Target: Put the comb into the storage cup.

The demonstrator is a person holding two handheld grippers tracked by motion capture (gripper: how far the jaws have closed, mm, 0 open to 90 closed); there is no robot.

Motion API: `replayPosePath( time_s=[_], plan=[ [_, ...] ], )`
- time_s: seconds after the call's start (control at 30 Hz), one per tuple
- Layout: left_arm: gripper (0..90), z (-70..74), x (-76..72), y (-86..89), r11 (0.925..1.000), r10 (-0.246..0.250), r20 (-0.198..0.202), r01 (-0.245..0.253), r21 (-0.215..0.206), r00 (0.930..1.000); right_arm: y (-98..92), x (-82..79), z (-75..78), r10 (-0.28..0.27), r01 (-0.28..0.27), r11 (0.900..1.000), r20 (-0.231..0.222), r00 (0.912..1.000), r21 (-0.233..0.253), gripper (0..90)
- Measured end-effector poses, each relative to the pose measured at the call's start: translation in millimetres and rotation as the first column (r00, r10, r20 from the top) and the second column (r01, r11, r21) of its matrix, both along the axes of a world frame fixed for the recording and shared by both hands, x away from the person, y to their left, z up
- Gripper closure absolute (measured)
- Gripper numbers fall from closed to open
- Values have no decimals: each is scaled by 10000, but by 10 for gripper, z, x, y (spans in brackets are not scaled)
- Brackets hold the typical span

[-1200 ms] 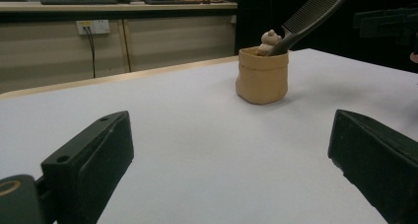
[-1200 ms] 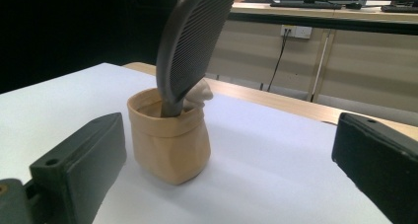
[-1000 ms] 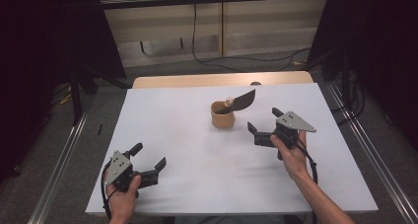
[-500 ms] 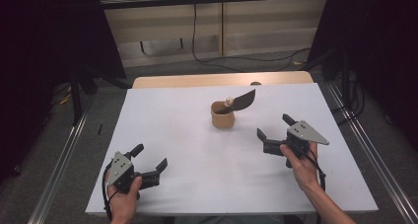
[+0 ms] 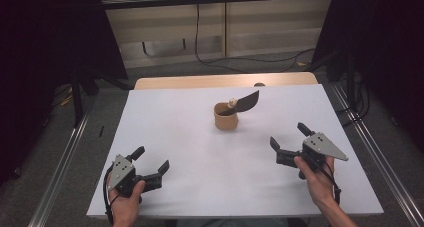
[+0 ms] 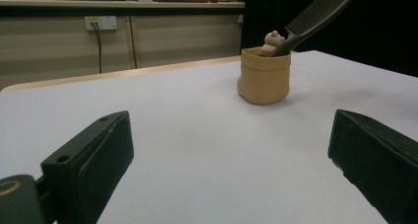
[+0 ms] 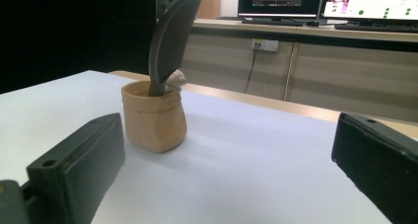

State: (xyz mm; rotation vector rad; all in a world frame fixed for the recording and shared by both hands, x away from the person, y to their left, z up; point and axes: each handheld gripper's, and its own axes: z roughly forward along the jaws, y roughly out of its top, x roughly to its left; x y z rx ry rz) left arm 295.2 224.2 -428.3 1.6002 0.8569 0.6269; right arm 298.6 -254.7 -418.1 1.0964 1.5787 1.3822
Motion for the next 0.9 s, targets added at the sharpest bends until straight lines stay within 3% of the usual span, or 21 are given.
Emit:
replayPosePath(
  time_s=[0.07,0.13,0.27,0.57,0.9],
  plan=[
    [35,15,-26,6,9997,73,-48,-74,-222,10000,-14,-46,-12,-22,20,9999,-117,9999,-129,0],
    [35,22,-46,4,9998,104,67,-103,-154,9999,-30,-105,-13,-28,27,9999,-73,10000,-168,0],
    [32,4,-36,21,9998,138,-80,-139,-128,9999,-69,-199,-21,-75,73,9998,-68,9999,-201,0],
    [31,22,-60,56,9992,237,93,-234,-322,9997,-171,-383,-30,-456,457,9989,106,9989,-85,0],
    [27,-8,-80,44,9995,321,57,-321,-30,9995,-352,-623,-99,-793,791,9967,-101,9968,-192,0]
  ],
)
